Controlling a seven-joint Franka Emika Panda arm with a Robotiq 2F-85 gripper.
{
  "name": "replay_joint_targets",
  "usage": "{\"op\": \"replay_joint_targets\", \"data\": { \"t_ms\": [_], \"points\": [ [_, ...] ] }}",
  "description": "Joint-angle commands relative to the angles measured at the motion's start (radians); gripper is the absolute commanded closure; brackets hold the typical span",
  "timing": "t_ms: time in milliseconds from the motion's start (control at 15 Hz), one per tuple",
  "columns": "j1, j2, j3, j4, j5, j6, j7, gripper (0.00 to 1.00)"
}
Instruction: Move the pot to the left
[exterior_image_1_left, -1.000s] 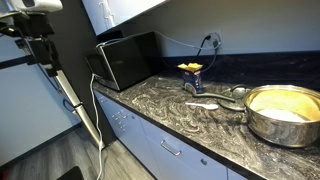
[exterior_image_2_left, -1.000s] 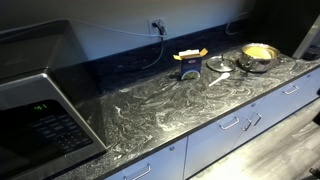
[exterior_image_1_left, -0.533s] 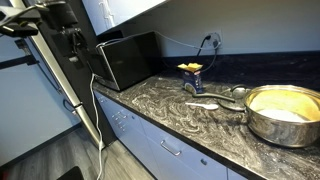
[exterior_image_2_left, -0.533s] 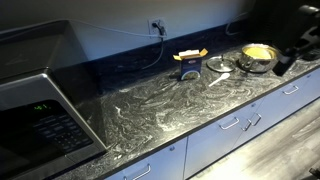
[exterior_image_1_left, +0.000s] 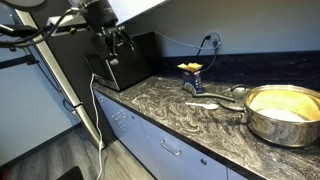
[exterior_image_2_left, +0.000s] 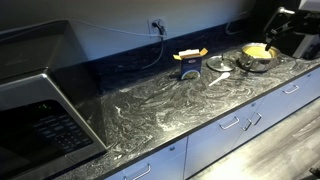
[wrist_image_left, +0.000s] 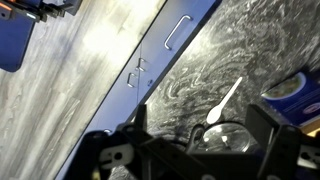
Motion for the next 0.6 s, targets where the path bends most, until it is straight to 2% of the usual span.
{"op": "replay_joint_targets", "data": {
  "t_ms": [0, 133, 200, 267, 533],
  "points": [
    [-0.024, 0.106, -0.016, 0.026, -0.100, 0.059, 0.191, 0.00],
    [-0.022, 0.162, -0.032, 0.024, -0.162, 0.098, 0.277, 0.00],
    [-0.007, 0.194, -0.046, 0.032, -0.174, 0.079, 0.286, 0.00],
    [0.021, 0.136, -0.070, 0.004, -0.155, 0.073, 0.240, 0.00],
    [0.028, 0.198, -0.083, 0.018, -0.170, 0.076, 0.268, 0.00]
  ]
}}
